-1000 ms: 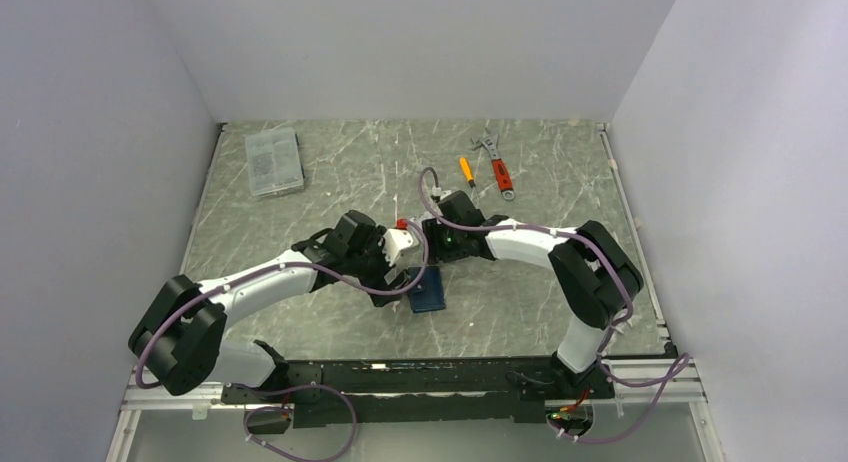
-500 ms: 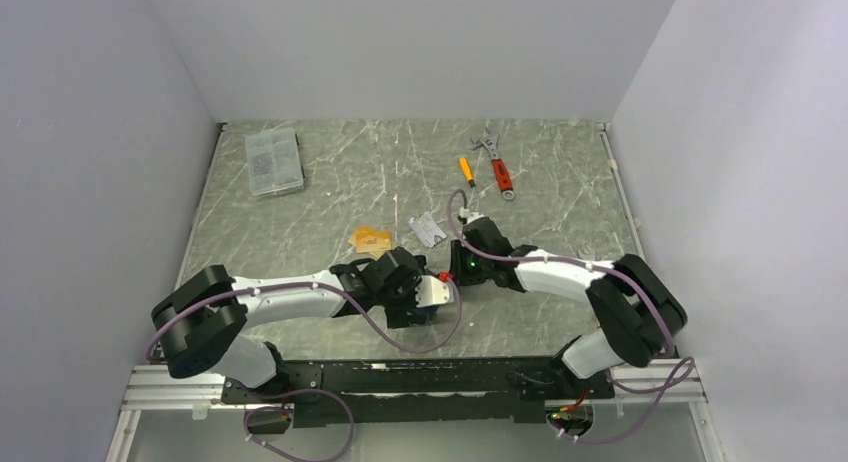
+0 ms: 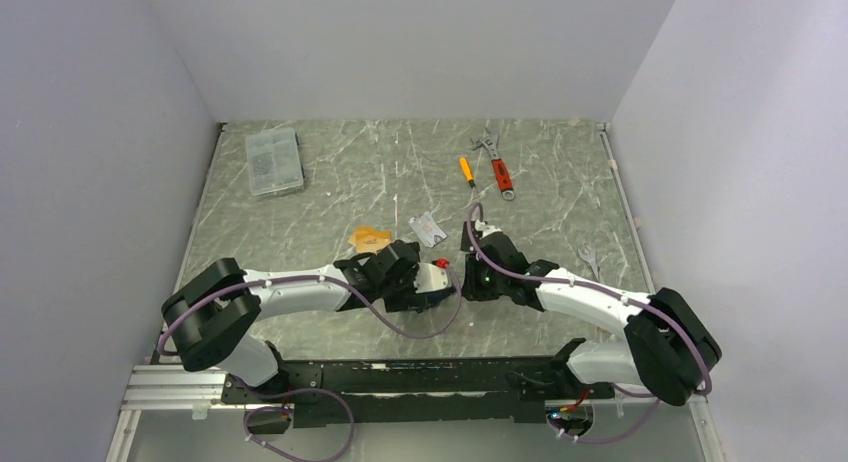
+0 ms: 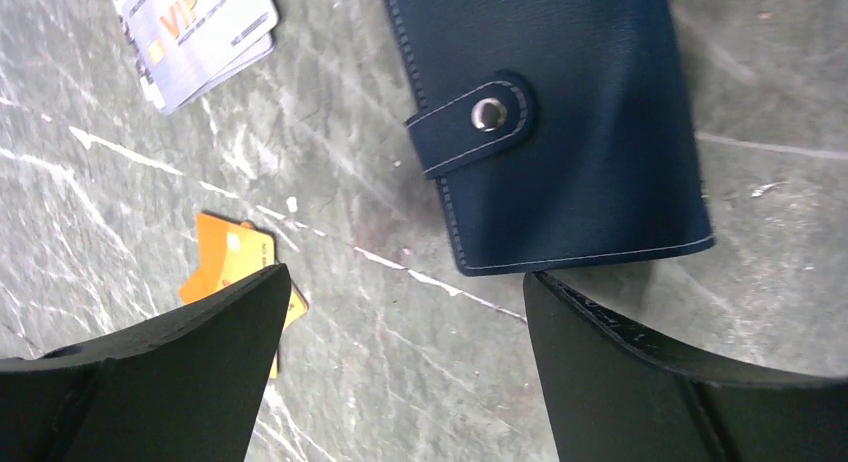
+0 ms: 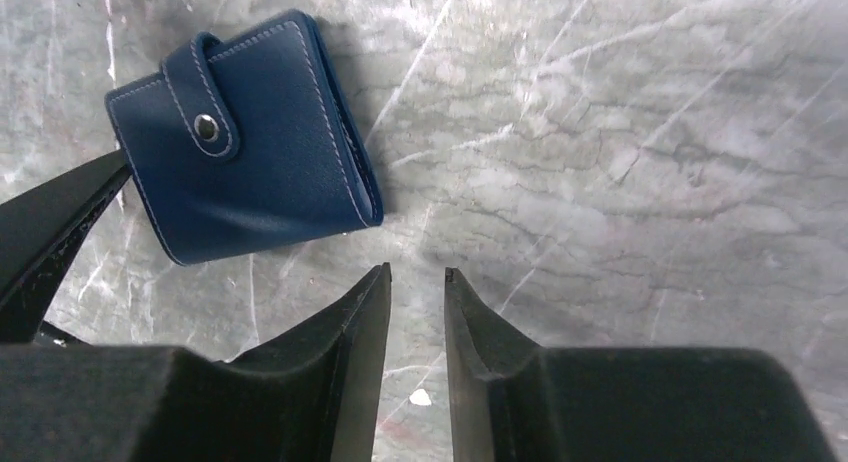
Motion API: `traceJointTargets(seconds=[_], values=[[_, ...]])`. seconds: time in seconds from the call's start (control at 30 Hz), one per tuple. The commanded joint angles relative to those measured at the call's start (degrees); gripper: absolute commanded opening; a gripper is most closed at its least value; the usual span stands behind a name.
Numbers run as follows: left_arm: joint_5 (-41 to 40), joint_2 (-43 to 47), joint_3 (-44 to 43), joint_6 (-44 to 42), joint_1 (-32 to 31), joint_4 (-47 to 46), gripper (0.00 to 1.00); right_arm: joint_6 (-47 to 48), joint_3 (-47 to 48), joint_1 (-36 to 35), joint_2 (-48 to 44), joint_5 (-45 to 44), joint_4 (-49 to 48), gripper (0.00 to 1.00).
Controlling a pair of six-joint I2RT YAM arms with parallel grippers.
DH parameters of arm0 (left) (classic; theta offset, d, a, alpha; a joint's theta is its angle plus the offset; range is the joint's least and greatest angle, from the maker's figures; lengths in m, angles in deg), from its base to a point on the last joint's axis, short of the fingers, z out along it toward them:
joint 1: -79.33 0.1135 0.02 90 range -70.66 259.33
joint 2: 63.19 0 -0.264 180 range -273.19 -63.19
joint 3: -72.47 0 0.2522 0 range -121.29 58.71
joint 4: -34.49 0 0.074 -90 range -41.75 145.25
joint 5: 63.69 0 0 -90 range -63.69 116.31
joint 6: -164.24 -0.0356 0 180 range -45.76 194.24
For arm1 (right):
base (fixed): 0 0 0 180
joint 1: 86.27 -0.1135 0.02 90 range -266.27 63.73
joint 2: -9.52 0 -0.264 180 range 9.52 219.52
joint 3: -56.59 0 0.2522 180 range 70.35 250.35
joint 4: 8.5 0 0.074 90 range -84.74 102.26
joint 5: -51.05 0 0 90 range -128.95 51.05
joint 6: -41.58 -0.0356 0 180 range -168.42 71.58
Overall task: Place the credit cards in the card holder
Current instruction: Open the card holder at the center of the board.
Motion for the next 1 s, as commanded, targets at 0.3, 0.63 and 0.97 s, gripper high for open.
traceJointTargets(seconds=[0.3,0.63,0.97], values=[[17.1,7.9,-5.4,8.9,14.5,9.8,0.95,10.4,24.5,0.6,18.2,-1.0,0.6,0.59],[22.3,8.3,-7.1,9.1,15.4,14.9,0.97,8.3,20.3,0.5,22.4,-0.6,-2.2,0.48],[24.4,6.6,-8.5,10.3,15.4,16.4,0.94,-2.5,3.6,-1.9,7.9,-3.9,-0.1,0.26]])
